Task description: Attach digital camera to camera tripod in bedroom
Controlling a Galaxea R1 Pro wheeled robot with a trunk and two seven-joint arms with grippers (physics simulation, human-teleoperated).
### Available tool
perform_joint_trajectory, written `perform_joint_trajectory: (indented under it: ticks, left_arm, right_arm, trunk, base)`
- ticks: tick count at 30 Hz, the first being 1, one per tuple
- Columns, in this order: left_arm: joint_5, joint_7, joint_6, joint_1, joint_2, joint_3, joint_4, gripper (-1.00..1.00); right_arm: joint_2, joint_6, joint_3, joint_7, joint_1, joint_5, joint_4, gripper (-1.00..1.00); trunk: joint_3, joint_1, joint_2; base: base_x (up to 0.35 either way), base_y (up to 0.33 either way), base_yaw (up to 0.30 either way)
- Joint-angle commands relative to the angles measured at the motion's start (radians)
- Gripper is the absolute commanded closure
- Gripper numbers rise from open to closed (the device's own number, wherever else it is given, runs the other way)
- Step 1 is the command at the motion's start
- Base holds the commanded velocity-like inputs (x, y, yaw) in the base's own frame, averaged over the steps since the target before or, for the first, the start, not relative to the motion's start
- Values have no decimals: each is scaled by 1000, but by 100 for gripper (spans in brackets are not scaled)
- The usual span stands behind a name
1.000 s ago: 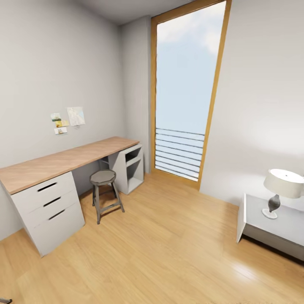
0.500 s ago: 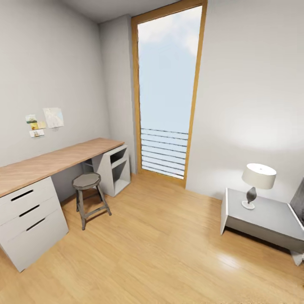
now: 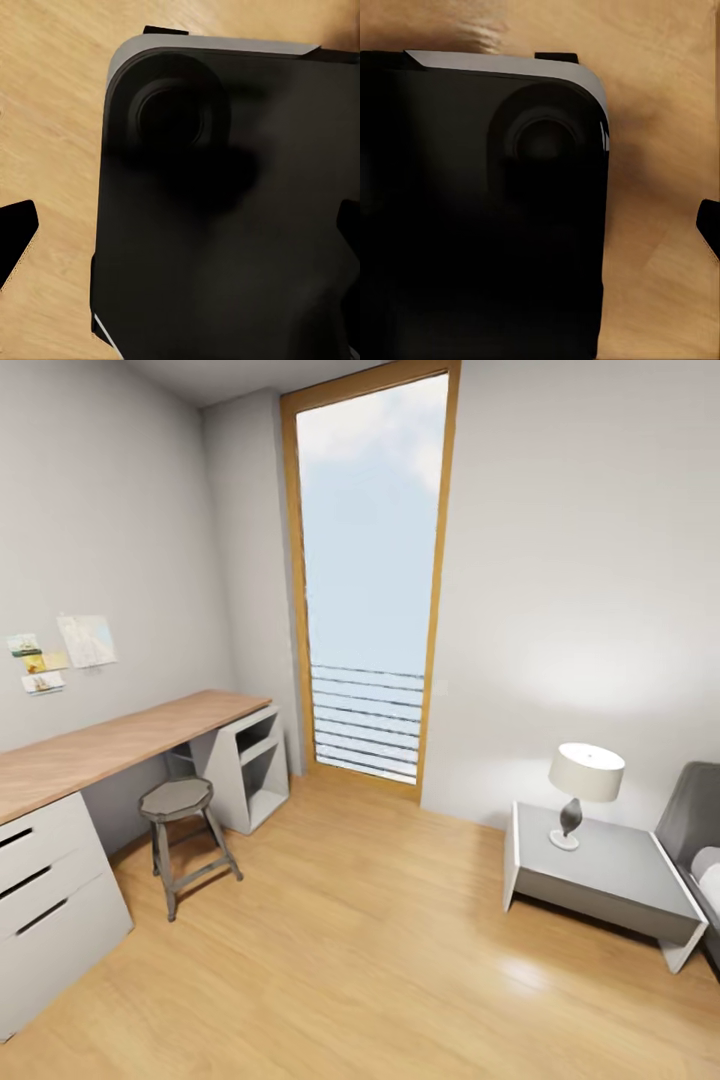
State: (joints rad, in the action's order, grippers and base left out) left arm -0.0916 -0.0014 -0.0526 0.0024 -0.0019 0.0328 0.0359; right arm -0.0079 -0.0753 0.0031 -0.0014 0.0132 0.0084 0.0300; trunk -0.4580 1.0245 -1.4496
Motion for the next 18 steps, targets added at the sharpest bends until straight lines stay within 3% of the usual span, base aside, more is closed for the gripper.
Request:
perform_joint_trajectory:
  ticks: [1,8,18]
  left_arm:
    - [-9,0,-1,0,0,2,1,-100]
    - [-11,0,-1,1,0,2,1,-100]
    - [-12,0,-3,1,0,4,3,-100]
  right_arm:
    - [-1,-3,0,0,1,1,-1,-100]
    - [-1,-3,1,0,0,1,-1,-100]
    - [-4,-4,2,-1,1,3,-1,-100]
  trunk:
    - [-1,0,0]
    - [-1,0,0]
    - [-1,0,0]
  base:
    - [283,0,-13]
    - [309,0,-4]
    - [0,0,0]
